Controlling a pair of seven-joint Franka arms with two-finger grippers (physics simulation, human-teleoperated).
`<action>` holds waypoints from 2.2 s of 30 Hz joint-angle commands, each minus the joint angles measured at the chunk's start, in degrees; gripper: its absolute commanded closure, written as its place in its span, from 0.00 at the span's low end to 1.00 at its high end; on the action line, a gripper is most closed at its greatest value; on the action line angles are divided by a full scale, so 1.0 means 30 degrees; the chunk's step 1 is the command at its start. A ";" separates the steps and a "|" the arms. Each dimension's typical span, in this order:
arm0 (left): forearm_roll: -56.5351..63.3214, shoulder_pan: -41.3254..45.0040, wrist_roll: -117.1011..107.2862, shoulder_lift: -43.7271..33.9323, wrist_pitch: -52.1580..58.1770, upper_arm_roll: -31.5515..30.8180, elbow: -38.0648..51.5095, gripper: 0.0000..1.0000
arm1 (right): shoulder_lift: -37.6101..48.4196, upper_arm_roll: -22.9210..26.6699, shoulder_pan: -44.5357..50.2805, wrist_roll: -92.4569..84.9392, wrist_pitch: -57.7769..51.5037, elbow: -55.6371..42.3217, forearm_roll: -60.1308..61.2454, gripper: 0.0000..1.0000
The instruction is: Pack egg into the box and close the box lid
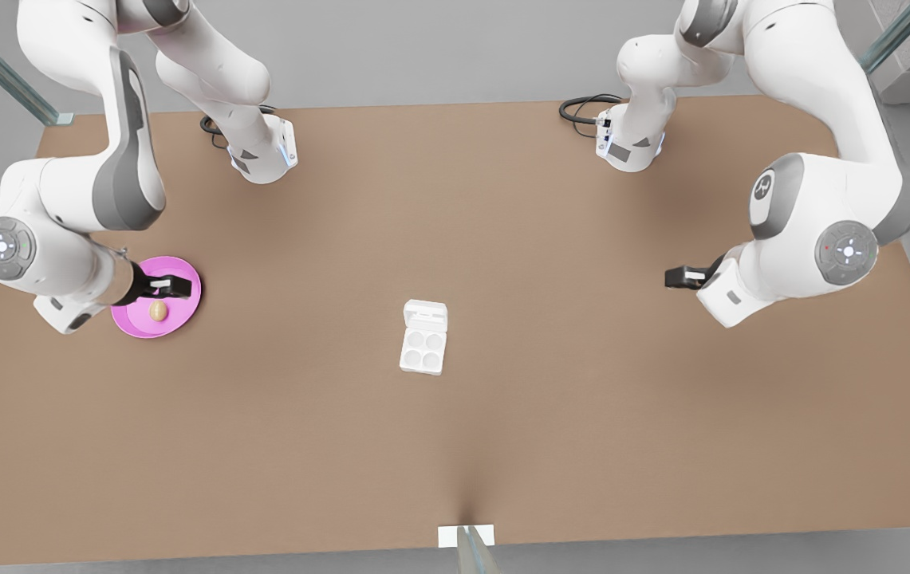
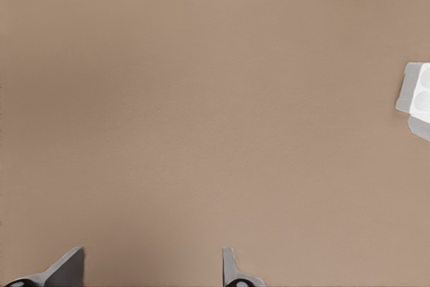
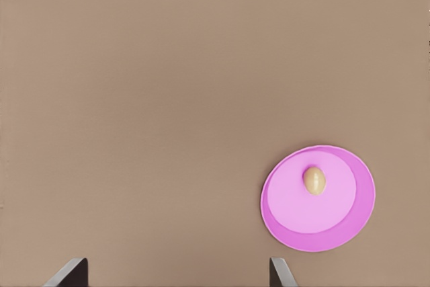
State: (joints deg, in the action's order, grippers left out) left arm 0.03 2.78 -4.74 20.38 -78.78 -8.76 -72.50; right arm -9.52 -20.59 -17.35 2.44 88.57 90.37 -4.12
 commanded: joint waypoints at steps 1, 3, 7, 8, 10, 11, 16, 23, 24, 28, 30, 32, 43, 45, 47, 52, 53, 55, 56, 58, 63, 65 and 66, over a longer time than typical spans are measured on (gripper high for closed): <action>0.1104 0.0217 -0.0265 0.0180 -0.3448 -0.0069 -0.0091 0.00 | -0.0019 -0.0022 0.0041 0.0944 0.1855 -0.0034 0.0054 0.00; 0.1192 0.0276 -0.0733 0.0180 -0.3360 -0.0040 -0.0266 0.00 | -0.0078 -0.0022 0.0099 0.0915 0.1855 -0.0122 0.0054 0.00; 0.1192 0.1008 -0.0705 0.2787 -0.5147 -0.0040 0.0612 0.00 | -0.2655 0.0037 0.0041 0.0622 0.0683 -0.1792 0.0054 0.00; 0.1192 0.0891 -0.0675 0.2758 -0.5147 -0.0040 0.0583 0.00 | -0.3211 0.0066 0.0071 0.0622 0.0449 -0.1821 0.0054 0.00; 0.1192 0.0862 -0.0705 0.2758 -0.5117 -0.0040 0.0525 0.00 | -0.4617 0.0125 -0.0193 0.0505 0.0009 -0.2056 0.0875 0.00; 0.1192 0.0862 -0.0676 0.2758 -0.5147 -0.0040 0.0525 0.00 | -0.5058 0.0125 0.0012 0.0680 0.0447 -0.2114 0.0582 0.00; 0.1600 -0.0280 -0.0501 0.2407 -0.4503 0.0165 0.0554 0.00 | -0.7783 0.0183 -0.0076 -0.0257 0.5106 -0.2934 -0.2524 0.00; 0.2892 -0.0280 0.0028 0.1293 -0.0576 -0.0128 0.0583 0.00 | -0.6023 0.0447 -0.0690 -0.0375 0.5604 0.0903 -0.4366 0.00; 0.2833 -0.0105 -0.0207 0.1352 -0.0606 -0.0099 0.0583 0.00 | -0.6991 0.0505 -0.1246 -0.0316 0.6803 0.0931 -0.5043 0.00; 0.2745 -0.0281 -0.0207 0.1323 -0.0460 -0.0099 0.0495 0.00 | -0.5469 -0.0549 -0.6637 -0.3654 1.1754 0.5472 -0.6360 0.00; 0.2921 -0.0310 -0.0090 0.1293 -0.0166 -0.0041 0.0583 0.00 | -0.2397 -0.0549 -0.7254 -0.3714 1.5359 0.9337 -0.6714 0.00; 0.2833 -0.0280 -0.0236 0.1352 -0.0400 -0.0040 0.0583 0.00 | -0.2363 -0.0754 -0.7722 -0.5118 1.5975 0.9808 -0.6714 0.00; 0.2657 -0.0192 -0.0324 0.2377 -0.1953 -0.0040 0.0525 0.00 | -0.4883 -0.7522 -1.5281 -0.7757 1.5097 1.1274 -0.9058 0.00; 0.2628 -0.0192 -0.0324 0.2377 -0.1953 -0.0041 0.0525 0.00 | -0.4590 -0.7987 -1.6099 -0.7581 1.6092 1.2298 -0.9057 0.00; 0.2628 -0.0222 -0.0295 0.2495 -0.2012 -0.0070 0.0525 0.00 | -0.4414 -0.8284 -1.6775 -0.7348 1.7293 1.3734 -0.9057 0.00; 0.2481 -0.0222 -0.0324 0.2524 -0.2422 -0.0040 0.0466 0.00 | -0.4091 -0.8284 -1.7889 -0.7288 1.8232 1.4409 -0.9086 0.00; 0.2452 -0.0193 -0.0324 0.2495 -0.2422 -0.0040 0.0466 0.00 | -0.4296 -0.8284 -1.8298 -0.7288 1.8261 1.4409 -0.9466 0.00; 0.2452 -0.0105 -0.0324 0.2465 -0.2422 -0.0070 0.0466 0.00 | -0.4414 -0.8284 -1.8797 -0.7288 1.8876 1.4731 -0.9497 0.00; 0.2481 -0.0105 -0.0324 0.2465 -0.2422 -0.0070 0.0495 0.00 | -0.4443 -0.8254 -1.8826 -0.7288 1.8935 1.4731 -0.9526 0.00; 0.2511 -0.0105 -0.0324 0.2436 -0.2598 -0.0070 0.0466 0.00 | -0.4736 -0.8225 -1.8943 -0.7288 1.8964 1.4702 -0.9790 0.00; 0.2540 -0.0076 -0.0324 0.2407 -0.2686 -0.0070 0.0495 0.00 | -0.5586 -0.8049 -1.8914 -0.7259 1.9638 1.4585 -0.9790 0.00; 0.2540 -0.0046 -0.0324 0.2407 -0.2686 -0.0070 0.0495 0.00 | -0.5586 -0.8020 -1.8943 -0.7288 1.9638 1.4585 -0.9819 0.00; 0.2540 -0.0076 -0.0324 0.2407 -0.2686 -0.0070 0.0524 0.00 | -0.5586 -0.8020 -1.8973 -0.7288 1.9638 1.4585 -0.9819 0.00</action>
State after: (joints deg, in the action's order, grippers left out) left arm 7.59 2.55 -5.66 27.67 -86.58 -8.95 -71.00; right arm -26.29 -44.65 -74.24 -16.19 146.29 134.14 -33.63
